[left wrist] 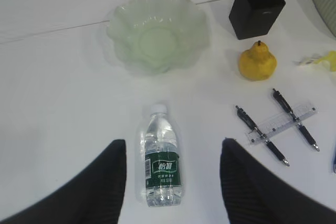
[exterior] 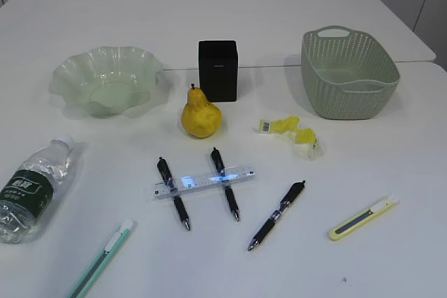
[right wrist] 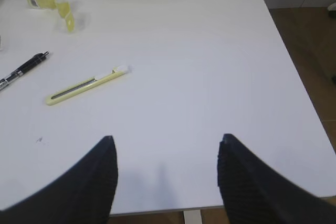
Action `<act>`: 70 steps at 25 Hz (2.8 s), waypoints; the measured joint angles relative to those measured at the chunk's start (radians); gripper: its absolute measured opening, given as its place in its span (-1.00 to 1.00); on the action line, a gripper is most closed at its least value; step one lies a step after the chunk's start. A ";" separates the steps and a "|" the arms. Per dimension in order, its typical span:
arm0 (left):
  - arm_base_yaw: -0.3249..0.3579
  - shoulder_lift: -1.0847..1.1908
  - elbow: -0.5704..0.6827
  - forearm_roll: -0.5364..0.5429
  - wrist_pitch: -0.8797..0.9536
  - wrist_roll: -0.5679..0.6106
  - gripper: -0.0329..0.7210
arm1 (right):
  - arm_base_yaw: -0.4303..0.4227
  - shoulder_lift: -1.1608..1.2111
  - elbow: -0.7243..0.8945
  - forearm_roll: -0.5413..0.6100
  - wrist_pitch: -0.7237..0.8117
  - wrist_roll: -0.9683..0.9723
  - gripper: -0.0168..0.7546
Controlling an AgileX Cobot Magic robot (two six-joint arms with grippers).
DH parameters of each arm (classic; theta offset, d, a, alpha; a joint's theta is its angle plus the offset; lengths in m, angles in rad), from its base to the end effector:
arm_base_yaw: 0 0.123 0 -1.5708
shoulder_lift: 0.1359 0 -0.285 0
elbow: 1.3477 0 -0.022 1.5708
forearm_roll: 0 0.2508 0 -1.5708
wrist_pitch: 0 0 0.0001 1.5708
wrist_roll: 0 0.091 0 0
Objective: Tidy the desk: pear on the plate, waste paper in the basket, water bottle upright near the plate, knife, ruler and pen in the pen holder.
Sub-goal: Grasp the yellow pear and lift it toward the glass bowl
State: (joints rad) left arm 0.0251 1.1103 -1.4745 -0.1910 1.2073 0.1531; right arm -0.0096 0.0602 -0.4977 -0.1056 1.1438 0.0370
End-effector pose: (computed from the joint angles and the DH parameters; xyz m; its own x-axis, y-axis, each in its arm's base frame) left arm 0.1910 -0.0114 0.4612 -0.6700 0.0662 -0.7394 0.1622 0.9850 -0.0588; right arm 0.0002 -0.0087 0.2707 -0.5791 -0.0013 -0.8152 0.0838 0.9946 -0.0611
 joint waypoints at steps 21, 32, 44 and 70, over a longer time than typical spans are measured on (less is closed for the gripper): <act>0.001 0.089 -0.002 -0.165 0.004 0.111 0.15 | 0.000 0.512 -0.189 0.290 -0.134 -0.098 0.28; -0.183 0.251 -0.160 -0.149 0.022 0.140 0.15 | 0.000 0.868 -0.310 0.334 -0.151 -0.132 0.28; -0.382 0.676 -0.452 -0.064 0.047 0.082 0.15 | 0.000 1.060 -0.419 0.349 -0.158 -0.135 0.28; -0.461 1.224 -0.740 -0.038 -0.061 0.080 0.22 | 0.000 1.147 -0.463 0.373 -0.156 -0.157 0.28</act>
State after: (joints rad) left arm -0.4363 2.3339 -2.2144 -0.2294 1.1462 0.2326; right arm -0.0096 1.2070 -0.9608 0.2675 0.9875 -0.1201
